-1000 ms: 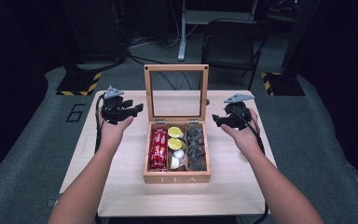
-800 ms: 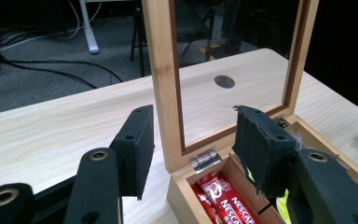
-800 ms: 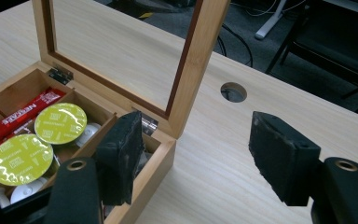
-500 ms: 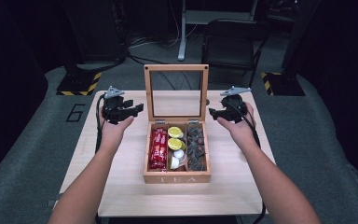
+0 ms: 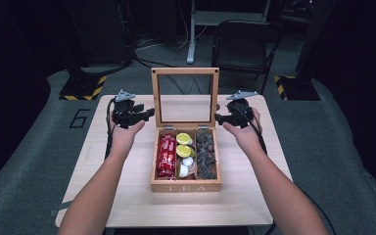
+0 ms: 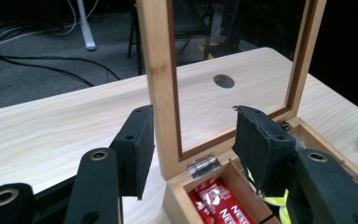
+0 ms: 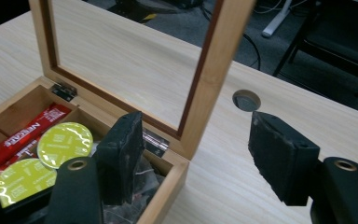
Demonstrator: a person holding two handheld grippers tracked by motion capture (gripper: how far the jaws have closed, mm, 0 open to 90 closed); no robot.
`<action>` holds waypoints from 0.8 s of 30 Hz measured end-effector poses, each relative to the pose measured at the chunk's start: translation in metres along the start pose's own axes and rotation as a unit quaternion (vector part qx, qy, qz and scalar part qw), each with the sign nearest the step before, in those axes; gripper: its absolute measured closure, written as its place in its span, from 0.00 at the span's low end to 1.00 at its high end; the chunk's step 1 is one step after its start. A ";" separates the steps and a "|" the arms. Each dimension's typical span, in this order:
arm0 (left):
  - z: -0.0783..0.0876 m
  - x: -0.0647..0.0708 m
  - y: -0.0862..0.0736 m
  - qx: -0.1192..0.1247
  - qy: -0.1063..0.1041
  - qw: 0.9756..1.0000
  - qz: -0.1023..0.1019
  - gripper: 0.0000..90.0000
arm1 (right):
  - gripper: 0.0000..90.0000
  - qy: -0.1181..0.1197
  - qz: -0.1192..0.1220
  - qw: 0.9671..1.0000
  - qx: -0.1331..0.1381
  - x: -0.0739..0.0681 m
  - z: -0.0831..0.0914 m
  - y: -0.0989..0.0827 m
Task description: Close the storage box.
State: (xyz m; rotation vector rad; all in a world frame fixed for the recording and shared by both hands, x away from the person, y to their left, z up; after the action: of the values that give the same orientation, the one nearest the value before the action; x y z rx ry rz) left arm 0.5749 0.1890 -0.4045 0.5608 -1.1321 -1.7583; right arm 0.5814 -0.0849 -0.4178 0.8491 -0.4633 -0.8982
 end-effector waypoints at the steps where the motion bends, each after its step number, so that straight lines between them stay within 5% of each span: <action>1: -0.002 0.000 0.003 0.005 0.001 1.000 -0.003 0.53 | 0.39 0.000 0.000 1.000 0.002 -0.002 0.000 0.001; 24: -0.041 -0.004 0.008 -0.003 0.017 1.000 0.003 0.56 | 0.40 0.025 0.025 0.999 0.018 -0.025 0.013 0.006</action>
State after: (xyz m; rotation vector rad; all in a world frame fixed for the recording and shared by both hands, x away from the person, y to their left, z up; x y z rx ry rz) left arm 0.6113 0.1737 -0.4173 0.5820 -1.1029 -1.7408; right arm 0.5618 -0.0680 -0.4051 0.8866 -0.4558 -0.8233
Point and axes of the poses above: each handheld gripper's, and its own axes: z roughly backward along the jaws, y roughly out of its top, x roughly to its right, the point moved 10 cm from there along -z, roughly forward along the jaws, and after that the axes turned 3 degrees about y, right-handed, at the moved point
